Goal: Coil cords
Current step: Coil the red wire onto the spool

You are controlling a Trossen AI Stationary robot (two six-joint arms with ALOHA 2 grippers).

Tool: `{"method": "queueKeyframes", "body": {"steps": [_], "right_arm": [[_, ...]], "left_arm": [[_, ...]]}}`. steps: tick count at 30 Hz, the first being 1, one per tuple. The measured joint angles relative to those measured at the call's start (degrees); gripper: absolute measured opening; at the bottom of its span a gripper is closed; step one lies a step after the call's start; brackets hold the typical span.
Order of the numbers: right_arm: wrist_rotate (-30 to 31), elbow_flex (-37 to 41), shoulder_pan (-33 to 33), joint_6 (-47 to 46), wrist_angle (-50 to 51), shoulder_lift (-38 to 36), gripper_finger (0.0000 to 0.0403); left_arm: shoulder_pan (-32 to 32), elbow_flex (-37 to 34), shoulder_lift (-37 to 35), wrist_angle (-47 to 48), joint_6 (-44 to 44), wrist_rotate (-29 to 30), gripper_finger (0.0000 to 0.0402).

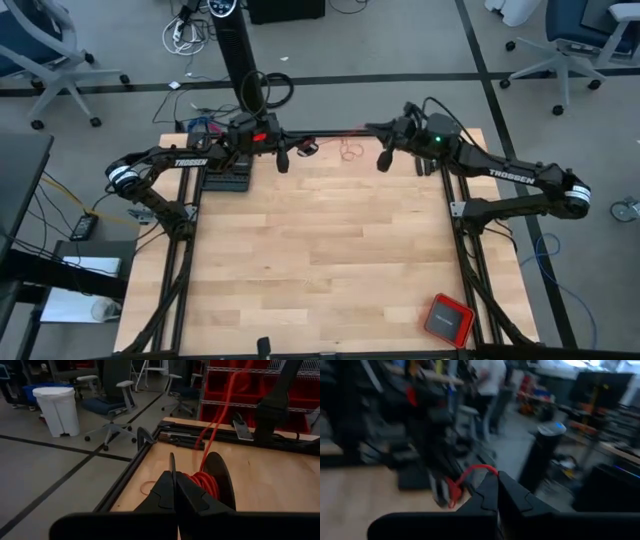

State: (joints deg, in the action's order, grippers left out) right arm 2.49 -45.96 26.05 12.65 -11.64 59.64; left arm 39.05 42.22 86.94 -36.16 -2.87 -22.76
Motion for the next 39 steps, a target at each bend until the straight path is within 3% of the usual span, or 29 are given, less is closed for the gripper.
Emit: {"method": "queueKeyframes", "body": {"steps": [4, 14, 23, 34, 39], "right_arm": [[-3.75, 0.01, -1.3, -2.45, -4.28, -0.07, 0.0], [-4.3, 0.01, -3.96, -5.59, -13.73, 2.23, 0.0], [-1.41, 0.01, -6.58, -4.04, -23.78, 9.07, 0.0], [-3.32, -1.84, -8.32, -3.74, -34.0, 17.95, 0.0], [-5.4, -5.25, -11.59, -4.07, -33.84, 22.9, 0.0]], "left_arm": [[0.0, 0.0, 0.0, 0.63, 0.02, 0.63, 0.0], [-0.78, 0.0, 0.0, 0.77, 0.09, 1.82, 0.0], [-5.39, 0.0, 0.0, -3.51, 3.84, 19.59, 0.0], [-8.79, 0.0, 0.0, -5.64, 7.63, 35.09, 0.0], [-8.85, 0.0, 0.0, -6.26, 10.12, 37.65, 0.0]]}}
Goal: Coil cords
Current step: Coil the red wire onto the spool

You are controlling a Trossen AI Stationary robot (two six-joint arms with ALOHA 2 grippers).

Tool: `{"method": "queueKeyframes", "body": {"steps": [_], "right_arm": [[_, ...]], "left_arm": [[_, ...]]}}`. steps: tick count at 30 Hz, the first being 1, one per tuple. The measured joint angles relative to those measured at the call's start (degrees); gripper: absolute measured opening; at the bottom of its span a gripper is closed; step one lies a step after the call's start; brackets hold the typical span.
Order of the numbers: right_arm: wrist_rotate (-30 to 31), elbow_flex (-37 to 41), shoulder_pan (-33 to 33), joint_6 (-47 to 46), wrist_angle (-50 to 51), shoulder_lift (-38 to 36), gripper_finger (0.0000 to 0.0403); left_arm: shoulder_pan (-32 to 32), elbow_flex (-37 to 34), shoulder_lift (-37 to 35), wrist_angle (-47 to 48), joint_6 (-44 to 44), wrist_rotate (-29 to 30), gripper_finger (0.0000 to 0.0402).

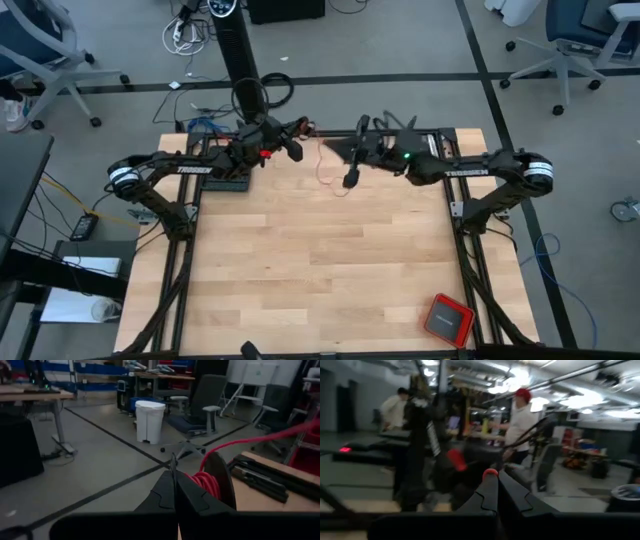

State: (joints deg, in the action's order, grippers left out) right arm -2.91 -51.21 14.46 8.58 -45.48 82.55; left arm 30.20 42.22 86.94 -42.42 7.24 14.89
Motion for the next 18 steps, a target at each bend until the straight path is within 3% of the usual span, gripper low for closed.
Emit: {"method": "queueKeyframes", "body": {"steps": [5, 11, 15, 18], "right_arm": [[-0.2, -1.35, -2.42, 0.02, 0.43, 5.3, 0.0], [-0.14, -2.04, -3.41, -0.01, 0.85, 6.45, 0.0], [0.06, -2.04, -3.87, -0.01, 1.18, 4.47, 0.0], [0.61, -2.04, -3.87, 0.06, 2.03, 2.88, 0.0]], "left_arm": [[0.04, 0.0, 0.0, 0.44, 4.84, 0.27, 0.0], [0.04, 0.0, 0.0, 4.45, 12.56, -1.05, 0.0], [-0.04, 0.0, 0.0, 8.53, 11.7, -2.51, 0.0001], [0.01, 0.0, 0.0, 12.02, 3.09, -5.14, 0.0003]]}}
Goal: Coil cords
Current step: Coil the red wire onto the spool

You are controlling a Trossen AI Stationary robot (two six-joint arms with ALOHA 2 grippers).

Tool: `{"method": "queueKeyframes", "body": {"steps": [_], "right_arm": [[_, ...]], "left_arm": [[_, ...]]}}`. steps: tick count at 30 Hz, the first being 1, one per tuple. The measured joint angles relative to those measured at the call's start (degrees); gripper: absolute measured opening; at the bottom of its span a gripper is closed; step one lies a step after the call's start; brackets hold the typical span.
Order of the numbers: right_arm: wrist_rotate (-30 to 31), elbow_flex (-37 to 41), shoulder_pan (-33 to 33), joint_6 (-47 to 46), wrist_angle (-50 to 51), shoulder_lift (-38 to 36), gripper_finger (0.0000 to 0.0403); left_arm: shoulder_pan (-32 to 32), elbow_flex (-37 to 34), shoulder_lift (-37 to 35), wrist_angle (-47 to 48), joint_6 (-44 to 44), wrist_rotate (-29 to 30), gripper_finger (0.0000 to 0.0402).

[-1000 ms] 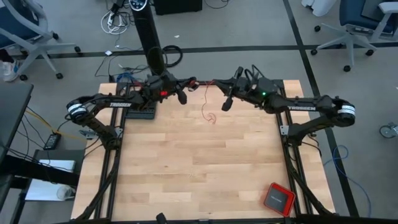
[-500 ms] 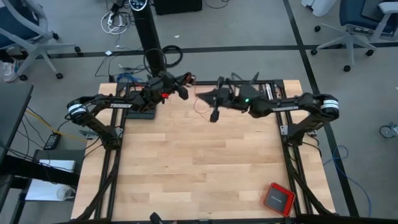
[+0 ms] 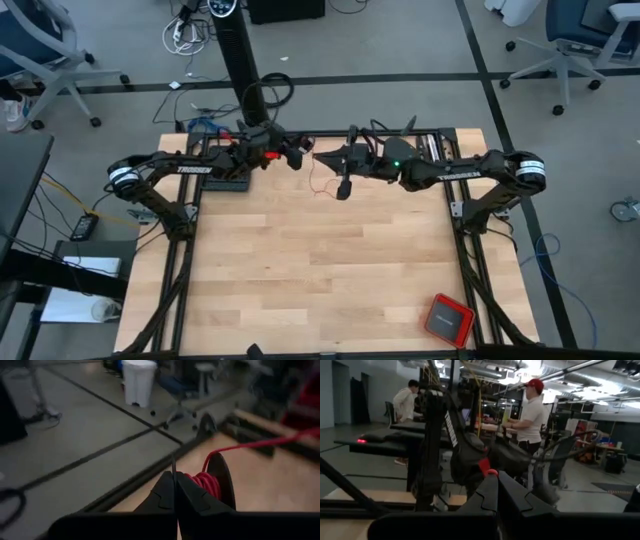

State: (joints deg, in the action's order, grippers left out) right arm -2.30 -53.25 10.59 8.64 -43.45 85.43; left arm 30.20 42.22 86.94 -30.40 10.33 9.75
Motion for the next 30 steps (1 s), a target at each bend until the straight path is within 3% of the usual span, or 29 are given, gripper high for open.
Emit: {"method": "queueKeyframes", "body": {"steps": [14, 22, 25, 30], "right_arm": [[0.96, -0.28, 4.74, -3.56, 0.15, -1.62, 0.0], [-6.9, -10.73, 4.28, -4.62, 17.14, -0.65, 0.0], [-12.31, -12.91, 3.12, -3.34, 20.15, -0.16, 0.0], [-14.81, -14.01, 2.24, -2.89, 22.74, 0.48, 0.0]], "left_arm": [[-4.07, 0.0, 0.02, 6.63, -16.61, -2.03, 0.0005], [-4.86, 0.0, 0.02, 4.35, -24.81, -0.74, 0.0005], [-4.92, 0.0, 0.02, 0.02, -22.72, 3.11, 0.0005], [-4.84, -0.02, 0.02, -7.87, -8.73, 6.15, 0.0005]]}}
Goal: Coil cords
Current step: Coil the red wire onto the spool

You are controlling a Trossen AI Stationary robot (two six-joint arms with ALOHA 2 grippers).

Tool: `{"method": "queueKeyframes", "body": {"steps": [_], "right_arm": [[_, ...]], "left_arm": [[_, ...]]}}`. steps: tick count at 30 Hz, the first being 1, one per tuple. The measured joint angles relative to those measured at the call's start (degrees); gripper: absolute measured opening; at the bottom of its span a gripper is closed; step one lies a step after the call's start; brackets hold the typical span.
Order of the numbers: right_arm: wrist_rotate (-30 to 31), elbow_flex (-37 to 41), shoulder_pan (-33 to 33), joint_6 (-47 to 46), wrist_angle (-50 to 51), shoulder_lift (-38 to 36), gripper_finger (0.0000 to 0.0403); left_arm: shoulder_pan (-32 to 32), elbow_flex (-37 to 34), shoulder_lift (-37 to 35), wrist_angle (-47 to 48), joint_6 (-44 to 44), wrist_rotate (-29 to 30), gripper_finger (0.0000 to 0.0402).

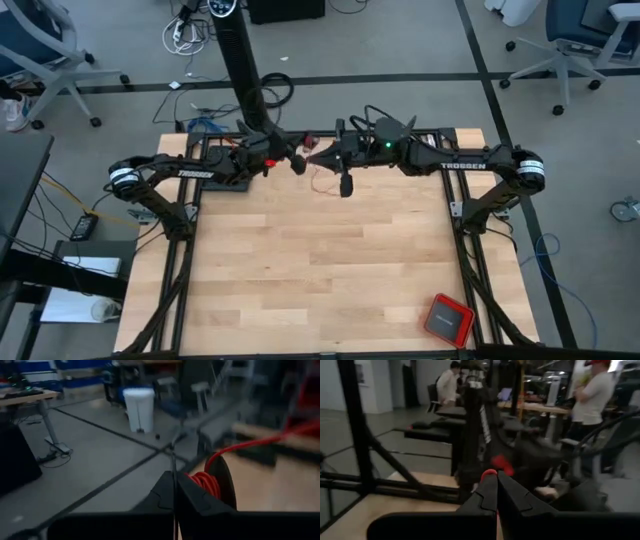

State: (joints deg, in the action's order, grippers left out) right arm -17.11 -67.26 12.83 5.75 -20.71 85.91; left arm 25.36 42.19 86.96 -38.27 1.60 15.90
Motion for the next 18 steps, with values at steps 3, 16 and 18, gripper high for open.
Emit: {"method": "queueKeyframes", "body": {"steps": [3, 16, 18], "right_arm": [[-1.61, -0.03, -0.45, -1.0, 1.31, 1.13, 0.0], [-4.04, -0.02, -3.69, -0.67, 5.56, 9.27, 0.0], [-4.75, -0.02, -3.89, 0.39, 7.84, 10.32, 0.0001]], "left_arm": [[-0.13, 0.0, 0.0, -4.37, 6.39, 3.12, 0.0006], [-0.42, 0.0, 0.0, -16.45, 15.45, 2.73, 0.0006], [-0.46, -0.02, 0.0, -17.59, 15.48, 0.13, 0.0006]]}}
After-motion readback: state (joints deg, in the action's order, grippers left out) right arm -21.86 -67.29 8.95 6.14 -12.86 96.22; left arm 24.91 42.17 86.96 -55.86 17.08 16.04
